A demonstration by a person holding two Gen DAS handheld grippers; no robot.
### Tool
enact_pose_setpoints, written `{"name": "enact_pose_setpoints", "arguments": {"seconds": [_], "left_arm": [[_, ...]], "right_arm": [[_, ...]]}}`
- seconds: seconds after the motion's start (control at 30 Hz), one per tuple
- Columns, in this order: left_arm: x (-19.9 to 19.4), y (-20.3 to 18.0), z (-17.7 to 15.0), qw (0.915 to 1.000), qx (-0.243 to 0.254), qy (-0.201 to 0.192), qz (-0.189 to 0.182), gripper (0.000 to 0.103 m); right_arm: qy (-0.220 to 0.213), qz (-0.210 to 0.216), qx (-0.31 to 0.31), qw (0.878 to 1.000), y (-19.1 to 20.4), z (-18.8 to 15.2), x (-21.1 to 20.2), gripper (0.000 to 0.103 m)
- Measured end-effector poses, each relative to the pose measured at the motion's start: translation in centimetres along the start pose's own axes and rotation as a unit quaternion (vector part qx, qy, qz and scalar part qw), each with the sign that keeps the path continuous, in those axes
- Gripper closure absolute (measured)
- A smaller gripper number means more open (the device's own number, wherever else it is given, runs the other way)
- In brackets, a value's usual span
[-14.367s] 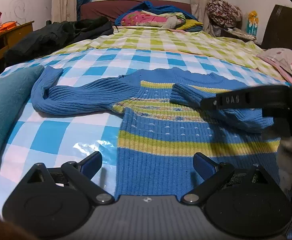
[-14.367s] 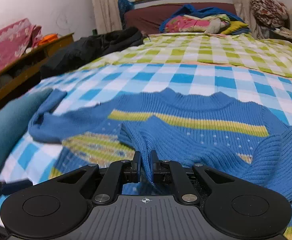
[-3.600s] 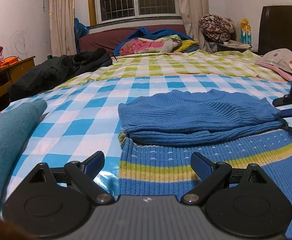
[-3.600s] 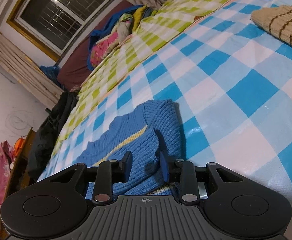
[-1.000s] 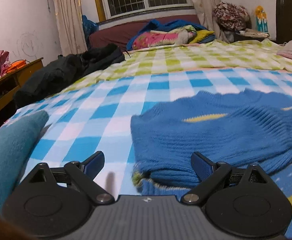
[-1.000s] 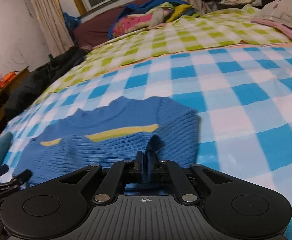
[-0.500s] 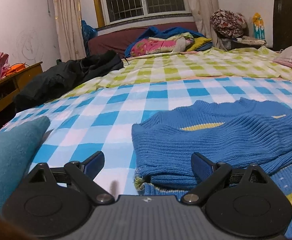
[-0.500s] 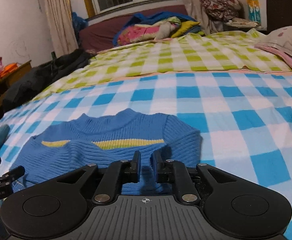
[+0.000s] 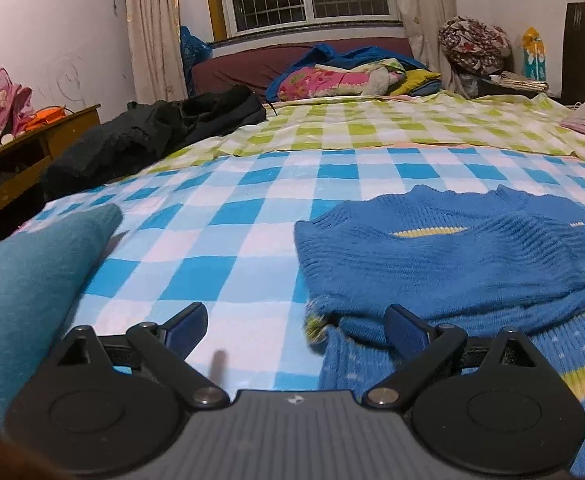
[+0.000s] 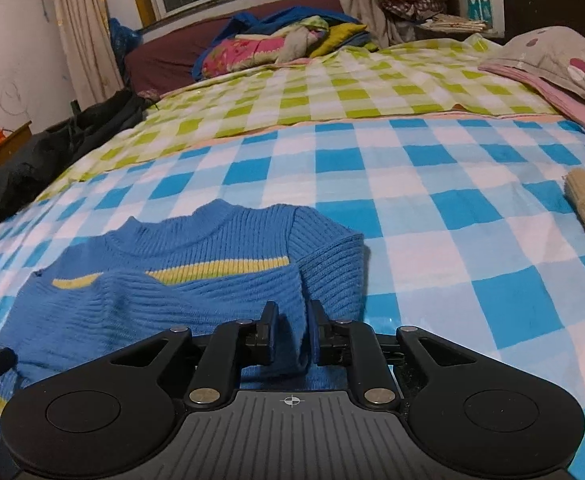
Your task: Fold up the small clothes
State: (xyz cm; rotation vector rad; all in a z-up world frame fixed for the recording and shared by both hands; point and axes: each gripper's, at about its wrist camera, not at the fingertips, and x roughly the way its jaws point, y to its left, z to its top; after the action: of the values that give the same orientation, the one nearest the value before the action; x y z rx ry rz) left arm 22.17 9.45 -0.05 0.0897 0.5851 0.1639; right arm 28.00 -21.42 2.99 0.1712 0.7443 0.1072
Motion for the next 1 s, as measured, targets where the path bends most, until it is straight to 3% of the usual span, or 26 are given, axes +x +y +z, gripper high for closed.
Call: {"name": "enact_pose_setpoints", "arguments": {"seconds": [0.23,0.5,1.0], "left_arm": [[-3.0,1.3,-1.9,0.9999,-0.004,0.015,-0.001,0.002],[-6.9,1.9,-4.7,0.9993,0.013,0.033,-0.015,0.002],[-12.7,2.7,-8.9,0.9954,0.025,0.071,-0.059,0.002]], "right_arm": [[0.009,0.019,-0.005,1.0,0.1,-2.2,-3.7,0.076],[0.041,0.036,-0.004,0.998,-0.2,-6.8,-8.6,0.073],[0.064,0.019,0.018,0.998,-1.8,-14.1,-15.3,0.069]]}}
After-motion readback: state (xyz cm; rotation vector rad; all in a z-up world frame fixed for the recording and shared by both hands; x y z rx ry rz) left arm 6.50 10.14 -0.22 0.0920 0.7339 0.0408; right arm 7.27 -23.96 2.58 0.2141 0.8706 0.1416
